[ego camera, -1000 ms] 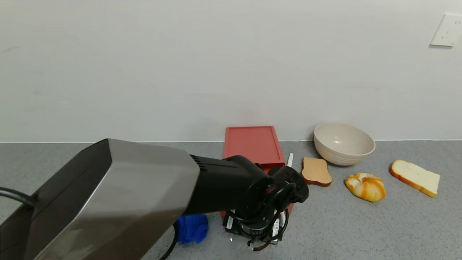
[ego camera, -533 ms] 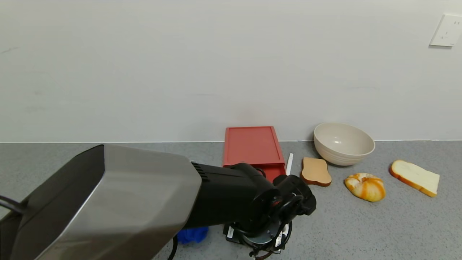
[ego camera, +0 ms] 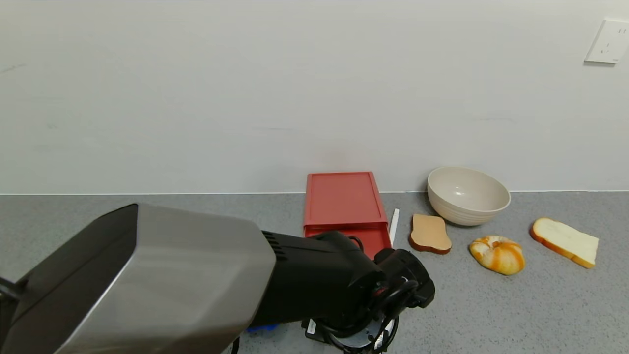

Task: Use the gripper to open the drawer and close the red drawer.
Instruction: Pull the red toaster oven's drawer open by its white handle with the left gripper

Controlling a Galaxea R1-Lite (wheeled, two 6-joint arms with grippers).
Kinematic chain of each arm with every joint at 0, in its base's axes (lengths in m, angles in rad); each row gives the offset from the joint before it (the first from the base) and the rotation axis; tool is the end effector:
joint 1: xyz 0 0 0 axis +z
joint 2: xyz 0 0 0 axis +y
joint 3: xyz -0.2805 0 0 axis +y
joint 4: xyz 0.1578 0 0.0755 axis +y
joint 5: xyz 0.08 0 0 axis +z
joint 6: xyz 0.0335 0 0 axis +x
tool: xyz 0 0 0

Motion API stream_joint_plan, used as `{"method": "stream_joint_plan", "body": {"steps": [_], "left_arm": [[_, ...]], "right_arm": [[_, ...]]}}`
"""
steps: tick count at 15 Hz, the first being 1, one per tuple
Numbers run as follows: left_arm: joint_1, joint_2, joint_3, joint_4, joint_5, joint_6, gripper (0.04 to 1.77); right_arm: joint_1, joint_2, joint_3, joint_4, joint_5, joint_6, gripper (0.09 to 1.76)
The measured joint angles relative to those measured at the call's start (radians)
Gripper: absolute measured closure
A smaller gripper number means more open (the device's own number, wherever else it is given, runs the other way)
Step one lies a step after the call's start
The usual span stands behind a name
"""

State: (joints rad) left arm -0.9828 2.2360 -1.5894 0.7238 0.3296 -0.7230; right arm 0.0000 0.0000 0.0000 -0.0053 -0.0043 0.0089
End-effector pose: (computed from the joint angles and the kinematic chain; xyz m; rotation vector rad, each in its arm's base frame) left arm 0.2125 -0.2992 0.0764 0.2165 1.1847 -0.1171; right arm -0.0092 -0.0001 0.0761 0.0089 -0.0053 -0.0043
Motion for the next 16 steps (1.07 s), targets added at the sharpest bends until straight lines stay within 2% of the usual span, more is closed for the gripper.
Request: {"method": "stream_joint_plan", "body": {"steps": [11, 13, 16], "left_arm": [[-0.005, -0.047, -0.002, 0.004, -0.003, 0.021, 0.09], [0.000, -0.083, -0.005, 0.003, -0.009, 0.062, 0.09], [0.008, -0.164, 0.005, -0.002, -0.033, 0.186, 0.09]], "right_arm": [[0.000, 0.000, 0.000, 0.000, 0.000, 0.000, 0.14], [0.000, 0.000, 0.000, 0.000, 0.000, 0.000, 0.14], [0.000, 0.000, 0.000, 0.000, 0.000, 0.000, 0.14]]}}
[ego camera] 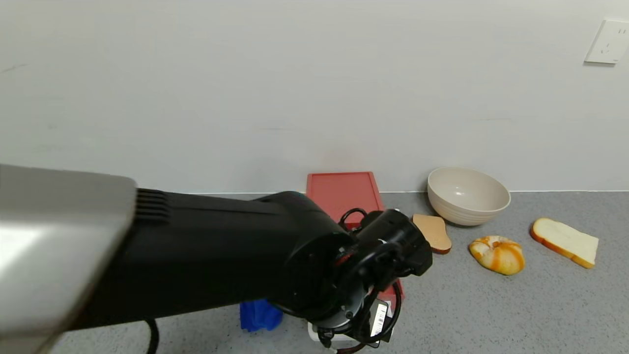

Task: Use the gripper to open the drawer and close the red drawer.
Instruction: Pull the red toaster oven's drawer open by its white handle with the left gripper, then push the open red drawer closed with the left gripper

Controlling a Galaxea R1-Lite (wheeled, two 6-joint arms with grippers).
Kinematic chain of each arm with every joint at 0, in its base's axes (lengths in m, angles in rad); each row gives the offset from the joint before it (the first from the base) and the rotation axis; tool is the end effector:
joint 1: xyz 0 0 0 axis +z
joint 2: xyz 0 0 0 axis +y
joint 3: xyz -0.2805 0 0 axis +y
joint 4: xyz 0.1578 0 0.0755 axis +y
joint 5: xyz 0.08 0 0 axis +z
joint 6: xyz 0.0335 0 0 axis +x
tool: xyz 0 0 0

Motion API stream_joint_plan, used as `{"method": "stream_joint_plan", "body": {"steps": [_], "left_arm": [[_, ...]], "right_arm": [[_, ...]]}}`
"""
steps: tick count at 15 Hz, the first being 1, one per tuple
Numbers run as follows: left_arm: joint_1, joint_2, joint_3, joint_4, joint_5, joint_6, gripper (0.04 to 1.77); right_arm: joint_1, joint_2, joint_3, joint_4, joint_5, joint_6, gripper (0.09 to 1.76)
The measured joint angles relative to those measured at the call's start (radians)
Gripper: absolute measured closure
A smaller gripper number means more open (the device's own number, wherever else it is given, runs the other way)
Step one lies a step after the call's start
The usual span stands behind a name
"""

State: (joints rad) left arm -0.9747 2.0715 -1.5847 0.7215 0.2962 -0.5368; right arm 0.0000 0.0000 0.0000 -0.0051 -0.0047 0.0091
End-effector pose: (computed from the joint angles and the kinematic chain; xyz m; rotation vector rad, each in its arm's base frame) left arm 0.2041 -0.2835 0.1342 0.2524 1.0863 -0.3022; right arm -0.0092 -0.0002 0.0761 0.0091 -0.0051 -0.0047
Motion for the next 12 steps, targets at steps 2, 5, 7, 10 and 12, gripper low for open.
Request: {"method": "stream_joint_plan", "body": {"steps": [2, 5, 7, 10, 12], "left_arm": [[0.020, -0.070, 0.003, -0.006, -0.048, 0.083, 0.09], [0.095, -0.184, 0.008, -0.060, -0.144, 0.217, 0.09], [0.169, -0.252, 0.032, -0.113, -0.231, 0.286, 0.09], [0.299, -0.347, 0.119, -0.241, -0.348, 0.395, 0.09], [0.374, -0.402, 0.180, -0.322, -0.411, 0.419, 0.09]], "right_arm": [[0.000, 0.000, 0.000, 0.000, 0.000, 0.000, 0.14], [0.000, 0.000, 0.000, 0.000, 0.000, 0.000, 0.14], [0.000, 0.000, 0.000, 0.000, 0.000, 0.000, 0.14], [0.000, 0.000, 0.000, 0.000, 0.000, 0.000, 0.14], [0.000, 0.000, 0.000, 0.000, 0.000, 0.000, 0.14]]}}
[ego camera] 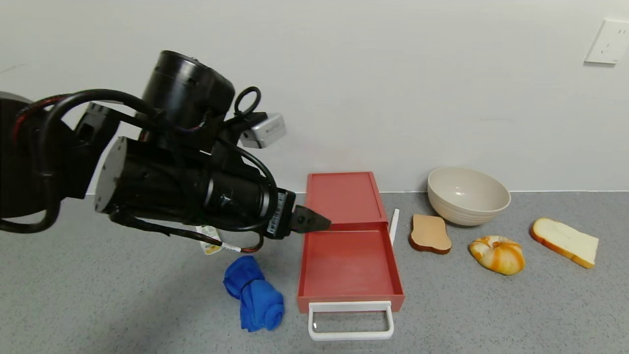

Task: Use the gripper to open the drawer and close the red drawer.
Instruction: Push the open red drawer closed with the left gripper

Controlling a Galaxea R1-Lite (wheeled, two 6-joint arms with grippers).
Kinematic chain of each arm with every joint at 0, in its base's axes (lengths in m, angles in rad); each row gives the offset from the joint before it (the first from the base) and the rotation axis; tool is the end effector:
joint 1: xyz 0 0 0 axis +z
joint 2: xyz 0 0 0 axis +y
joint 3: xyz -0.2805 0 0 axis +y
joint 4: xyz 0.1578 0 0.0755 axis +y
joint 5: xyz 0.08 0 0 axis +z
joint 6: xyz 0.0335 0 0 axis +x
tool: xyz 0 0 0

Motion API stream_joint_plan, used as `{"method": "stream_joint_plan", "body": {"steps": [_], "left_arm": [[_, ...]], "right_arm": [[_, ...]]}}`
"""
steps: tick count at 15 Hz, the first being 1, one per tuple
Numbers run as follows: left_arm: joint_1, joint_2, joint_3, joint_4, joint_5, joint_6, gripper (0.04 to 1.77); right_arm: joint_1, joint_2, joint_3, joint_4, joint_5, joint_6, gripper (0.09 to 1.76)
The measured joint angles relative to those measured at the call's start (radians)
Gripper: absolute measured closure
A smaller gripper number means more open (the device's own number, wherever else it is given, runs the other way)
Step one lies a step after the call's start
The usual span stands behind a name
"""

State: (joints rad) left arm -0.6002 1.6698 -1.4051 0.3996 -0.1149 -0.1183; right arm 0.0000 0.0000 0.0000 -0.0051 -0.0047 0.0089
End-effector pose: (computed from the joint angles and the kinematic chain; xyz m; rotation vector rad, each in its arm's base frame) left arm 0.2363 -0.1664 0.2409 0.0537 0.6971 -0.6473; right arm -0.0092 -0.0002 0.0761 0.0089 -0.0051 -0.0047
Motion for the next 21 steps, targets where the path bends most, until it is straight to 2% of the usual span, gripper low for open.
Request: {"method": "stream_joint_plan", "body": {"steps": [4, 7, 18, 21], "left_arm": [[0.154, -0.079, 0.112, -0.086, -0.120, 0.053, 0.09], [0.214, -0.115, 0.174, -0.134, -0.140, 0.062, 0.09], [0.222, -0.136, 0.196, -0.134, -0.135, 0.059, 0.09], [0.214, -0.134, 0.189, -0.122, -0.111, 0.047, 0.09]], "right_arm": [[0.000, 0.000, 0.000, 0.000, 0.000, 0.000, 0.14], [0.000, 0.000, 0.000, 0.000, 0.000, 0.000, 0.14], [0.000, 0.000, 0.000, 0.000, 0.000, 0.000, 0.14], [0.000, 0.000, 0.000, 0.000, 0.000, 0.000, 0.14]]}}
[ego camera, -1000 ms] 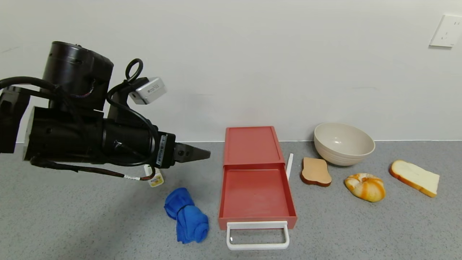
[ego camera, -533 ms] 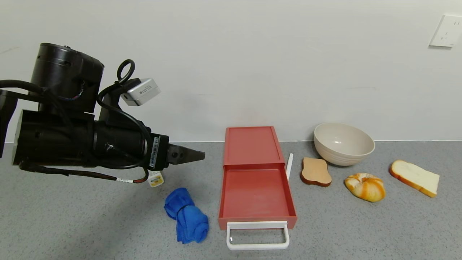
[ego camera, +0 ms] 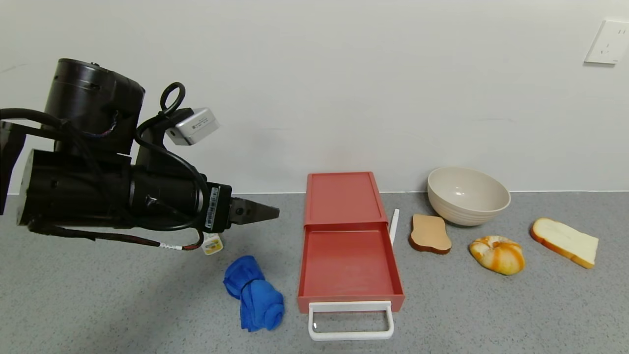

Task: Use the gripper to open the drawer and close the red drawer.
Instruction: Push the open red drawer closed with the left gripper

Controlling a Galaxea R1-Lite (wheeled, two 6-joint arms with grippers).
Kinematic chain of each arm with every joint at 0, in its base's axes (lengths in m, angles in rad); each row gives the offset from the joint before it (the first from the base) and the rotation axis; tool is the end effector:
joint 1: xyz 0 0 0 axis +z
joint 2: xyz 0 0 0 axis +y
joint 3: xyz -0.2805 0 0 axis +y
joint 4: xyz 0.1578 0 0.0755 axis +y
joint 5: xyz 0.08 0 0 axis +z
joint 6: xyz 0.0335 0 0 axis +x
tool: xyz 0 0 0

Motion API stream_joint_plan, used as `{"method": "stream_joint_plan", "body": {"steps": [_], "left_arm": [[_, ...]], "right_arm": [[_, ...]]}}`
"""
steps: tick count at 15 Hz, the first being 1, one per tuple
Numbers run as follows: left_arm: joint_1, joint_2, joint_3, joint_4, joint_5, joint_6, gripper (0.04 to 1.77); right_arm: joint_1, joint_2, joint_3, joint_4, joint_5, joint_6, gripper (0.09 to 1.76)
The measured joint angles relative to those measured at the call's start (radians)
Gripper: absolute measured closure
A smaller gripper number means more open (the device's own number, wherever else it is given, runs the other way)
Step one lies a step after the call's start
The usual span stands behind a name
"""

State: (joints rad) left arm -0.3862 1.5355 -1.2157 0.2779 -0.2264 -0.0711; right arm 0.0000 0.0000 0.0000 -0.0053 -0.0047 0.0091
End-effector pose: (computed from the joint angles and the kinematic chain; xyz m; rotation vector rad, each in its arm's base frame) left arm 0.2350 -0.1037 0.2390 -0.0183 0.6257 -0.5721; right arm -0.0092 -0.0002 0.0761 0.0091 -0.0053 -0.0047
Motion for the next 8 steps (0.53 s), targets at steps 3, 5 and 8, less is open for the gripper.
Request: {"method": "stream_joint_plan", "body": {"steps": [3, 5, 8], "left_arm": [[-0.062, 0.007, -0.019, 0.033, 0.147, -0.080, 0.09], [-0.139, 0.022, -0.061, 0.122, 0.250, -0.188, 0.09], [-0.238, 0.073, -0.170, 0.286, 0.369, -0.355, 0.09]], "right_arm": [[0.000, 0.000, 0.000, 0.000, 0.000, 0.000, 0.14], [0.000, 0.000, 0.000, 0.000, 0.000, 0.000, 0.14], [0.000, 0.000, 0.000, 0.000, 0.000, 0.000, 0.14]]}}
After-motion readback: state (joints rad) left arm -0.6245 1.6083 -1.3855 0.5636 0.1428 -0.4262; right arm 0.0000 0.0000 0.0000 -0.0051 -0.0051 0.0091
